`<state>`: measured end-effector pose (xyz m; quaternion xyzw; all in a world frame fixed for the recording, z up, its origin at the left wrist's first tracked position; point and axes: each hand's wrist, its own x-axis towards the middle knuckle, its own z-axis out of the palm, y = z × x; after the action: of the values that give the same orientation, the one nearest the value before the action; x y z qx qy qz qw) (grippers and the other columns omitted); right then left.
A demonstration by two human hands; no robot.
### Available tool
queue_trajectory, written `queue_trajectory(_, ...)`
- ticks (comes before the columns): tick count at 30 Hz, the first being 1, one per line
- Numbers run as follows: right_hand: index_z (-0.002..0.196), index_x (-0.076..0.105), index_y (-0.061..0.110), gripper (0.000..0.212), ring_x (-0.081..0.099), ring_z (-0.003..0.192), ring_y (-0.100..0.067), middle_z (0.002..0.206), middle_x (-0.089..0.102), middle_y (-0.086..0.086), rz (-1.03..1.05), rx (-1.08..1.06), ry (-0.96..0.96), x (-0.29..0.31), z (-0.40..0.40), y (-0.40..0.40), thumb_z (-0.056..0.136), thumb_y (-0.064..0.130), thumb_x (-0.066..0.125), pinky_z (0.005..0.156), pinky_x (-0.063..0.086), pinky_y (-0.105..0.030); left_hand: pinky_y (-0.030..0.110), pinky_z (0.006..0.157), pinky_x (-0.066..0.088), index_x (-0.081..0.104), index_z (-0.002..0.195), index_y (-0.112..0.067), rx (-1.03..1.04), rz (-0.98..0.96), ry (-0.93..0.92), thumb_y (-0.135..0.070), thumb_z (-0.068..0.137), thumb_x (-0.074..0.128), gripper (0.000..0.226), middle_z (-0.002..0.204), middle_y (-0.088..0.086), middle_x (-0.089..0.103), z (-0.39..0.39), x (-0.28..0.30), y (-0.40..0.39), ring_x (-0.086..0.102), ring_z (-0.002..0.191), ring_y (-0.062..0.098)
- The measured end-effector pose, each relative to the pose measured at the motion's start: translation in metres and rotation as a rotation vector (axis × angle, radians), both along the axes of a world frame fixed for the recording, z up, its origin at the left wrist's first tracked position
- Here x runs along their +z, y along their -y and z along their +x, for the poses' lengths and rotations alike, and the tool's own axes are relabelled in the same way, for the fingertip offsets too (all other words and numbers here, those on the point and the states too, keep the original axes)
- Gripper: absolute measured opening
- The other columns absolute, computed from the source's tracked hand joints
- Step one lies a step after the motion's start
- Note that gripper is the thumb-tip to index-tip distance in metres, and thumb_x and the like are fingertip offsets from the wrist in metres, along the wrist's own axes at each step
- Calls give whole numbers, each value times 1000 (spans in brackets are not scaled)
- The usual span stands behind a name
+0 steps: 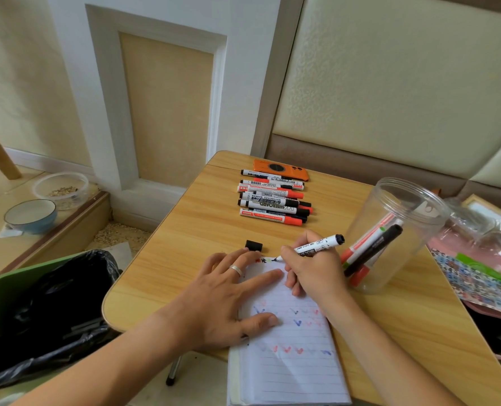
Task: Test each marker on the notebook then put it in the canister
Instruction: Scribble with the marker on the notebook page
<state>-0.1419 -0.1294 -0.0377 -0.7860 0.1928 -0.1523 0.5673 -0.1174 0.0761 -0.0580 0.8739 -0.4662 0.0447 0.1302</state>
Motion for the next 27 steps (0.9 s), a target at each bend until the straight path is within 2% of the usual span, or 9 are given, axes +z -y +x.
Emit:
queue_trajectory(10,85,50,8,21,53,38,-28,53,61,-16,-29,11,-2,1,-1,-1,91,11,70,39,38,-27,42,122,5,14,156,-48,-6,18,-9,-81,93,23,72,165,-1,13,1,2,0,4,153,15)
queue_trajectory(17,76,50,15,23,54,42,-31,52,61,-14,-34,3,-1,0,-1,-1,89,12,69,40,39,-28,42,122,5,13,156,-48,-3,28,-2,-81,93,22,72,165,-2,13,1,1,1,2,152,15)
queue_trajectory(27,85,50,6,23,55,41,-30,54,60,-13,-25,12,-3,1,0,-1,92,12,71,40,40,-29,40,121,2,14,156,-48,-9,13,-8,-81,93,24,72,165,0,15,2,1,1,4,153,16)
